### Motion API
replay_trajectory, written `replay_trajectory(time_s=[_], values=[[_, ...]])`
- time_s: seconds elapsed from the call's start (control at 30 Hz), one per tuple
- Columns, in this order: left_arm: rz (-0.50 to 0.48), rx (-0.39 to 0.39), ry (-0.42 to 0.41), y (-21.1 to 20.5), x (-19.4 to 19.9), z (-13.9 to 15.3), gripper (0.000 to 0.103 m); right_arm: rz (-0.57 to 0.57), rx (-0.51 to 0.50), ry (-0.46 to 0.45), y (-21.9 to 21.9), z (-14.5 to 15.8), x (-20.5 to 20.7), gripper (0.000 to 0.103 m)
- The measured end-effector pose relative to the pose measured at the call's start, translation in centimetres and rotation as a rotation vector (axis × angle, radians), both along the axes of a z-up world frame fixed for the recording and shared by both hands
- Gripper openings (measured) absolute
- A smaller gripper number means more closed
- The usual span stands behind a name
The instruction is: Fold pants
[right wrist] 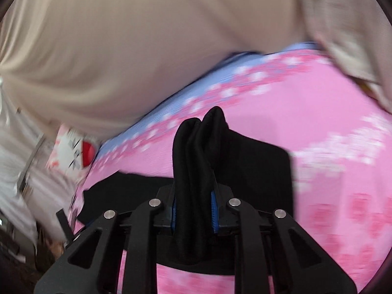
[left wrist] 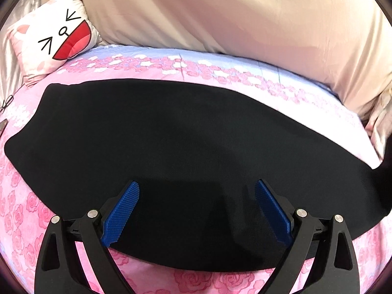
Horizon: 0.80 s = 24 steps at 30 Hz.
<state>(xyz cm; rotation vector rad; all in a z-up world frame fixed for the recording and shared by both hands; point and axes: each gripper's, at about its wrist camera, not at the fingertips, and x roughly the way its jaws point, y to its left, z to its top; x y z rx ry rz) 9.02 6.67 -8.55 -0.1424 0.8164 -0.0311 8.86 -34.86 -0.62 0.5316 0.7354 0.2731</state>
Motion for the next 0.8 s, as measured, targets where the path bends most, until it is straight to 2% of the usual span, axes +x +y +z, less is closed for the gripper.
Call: replay_trajectory(time_s=[0.23,0.47,0.63,0.8], values=[[-0.025,0.035,0.004,2.7,-0.3,1.2,0.094,0.213,-0.028,0.034,13.7,-1.4,4.9,0.018],[0.066,0.077,-0.01,7.9,-0.6,2.4,0.094,0.39,-0.093,0.093,25.0,-4.7,8.4,0.018],[0.139,0.107,-0.009,11.0,-0.8,2.4,0.094,0.439,-0.173,0.122,29.6,-6.7,9.5,0.019],[0.18,0.096,0.003,13.4,-0.9,2.0,0.094,0.431,-0.242,0.125,31.2,-7.6,9.8,0.019]])
